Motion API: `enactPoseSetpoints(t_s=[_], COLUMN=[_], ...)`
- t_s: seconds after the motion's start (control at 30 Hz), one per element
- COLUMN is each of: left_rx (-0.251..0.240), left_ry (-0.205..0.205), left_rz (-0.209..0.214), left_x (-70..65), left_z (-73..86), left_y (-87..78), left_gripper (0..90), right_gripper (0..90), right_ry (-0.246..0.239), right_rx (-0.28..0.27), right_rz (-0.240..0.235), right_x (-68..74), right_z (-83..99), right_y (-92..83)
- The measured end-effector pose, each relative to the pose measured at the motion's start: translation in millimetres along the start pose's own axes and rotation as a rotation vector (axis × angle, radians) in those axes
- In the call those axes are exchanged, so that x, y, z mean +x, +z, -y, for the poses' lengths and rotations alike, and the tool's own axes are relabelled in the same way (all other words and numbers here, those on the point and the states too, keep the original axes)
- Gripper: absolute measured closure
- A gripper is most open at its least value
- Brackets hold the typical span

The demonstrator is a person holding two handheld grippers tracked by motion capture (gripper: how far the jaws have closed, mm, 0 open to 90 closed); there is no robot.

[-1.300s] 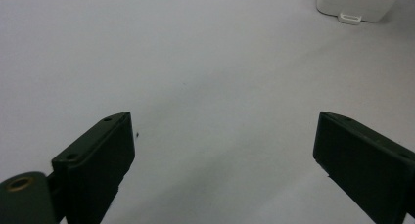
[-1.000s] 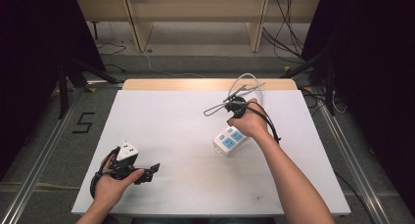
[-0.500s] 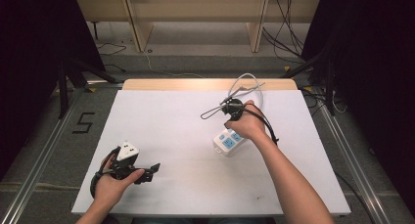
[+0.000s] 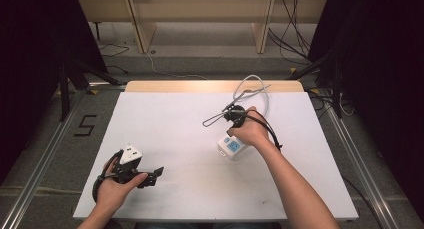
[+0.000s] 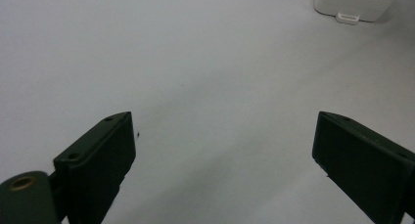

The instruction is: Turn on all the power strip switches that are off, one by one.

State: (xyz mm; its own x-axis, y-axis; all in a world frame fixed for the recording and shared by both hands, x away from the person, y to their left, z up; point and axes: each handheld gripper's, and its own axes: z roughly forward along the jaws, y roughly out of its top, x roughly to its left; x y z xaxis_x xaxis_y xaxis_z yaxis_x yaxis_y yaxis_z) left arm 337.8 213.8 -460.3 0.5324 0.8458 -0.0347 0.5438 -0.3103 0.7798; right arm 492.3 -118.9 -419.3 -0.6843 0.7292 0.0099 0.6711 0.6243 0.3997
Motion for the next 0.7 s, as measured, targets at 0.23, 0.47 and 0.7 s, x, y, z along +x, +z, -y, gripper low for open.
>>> enactPoseSetpoints(t_s=[0.23,0.47,0.7], left_rx=[0.002,-0.002,0.002], left_ry=[-0.002,-0.006,-0.001], left_rz=[0.001,0.001,0.001], left_x=[0.0,0.1,0.3], left_z=[0.1,0.2,0.1], left_y=[0.2,0.6,0.4], left_gripper=[8.7,8.7,8.8], right_gripper=[90.0,90.0,90.0], right_ry=[-0.019,-0.038,-0.048], right_rx=[0.016,0.034,0.043], right_rz=[-0.005,0.002,0.011], right_x=[7.1,11.4,13.7], right_z=[-3.0,-4.0,-4.1], right_y=[5.9,9.8,12.7])
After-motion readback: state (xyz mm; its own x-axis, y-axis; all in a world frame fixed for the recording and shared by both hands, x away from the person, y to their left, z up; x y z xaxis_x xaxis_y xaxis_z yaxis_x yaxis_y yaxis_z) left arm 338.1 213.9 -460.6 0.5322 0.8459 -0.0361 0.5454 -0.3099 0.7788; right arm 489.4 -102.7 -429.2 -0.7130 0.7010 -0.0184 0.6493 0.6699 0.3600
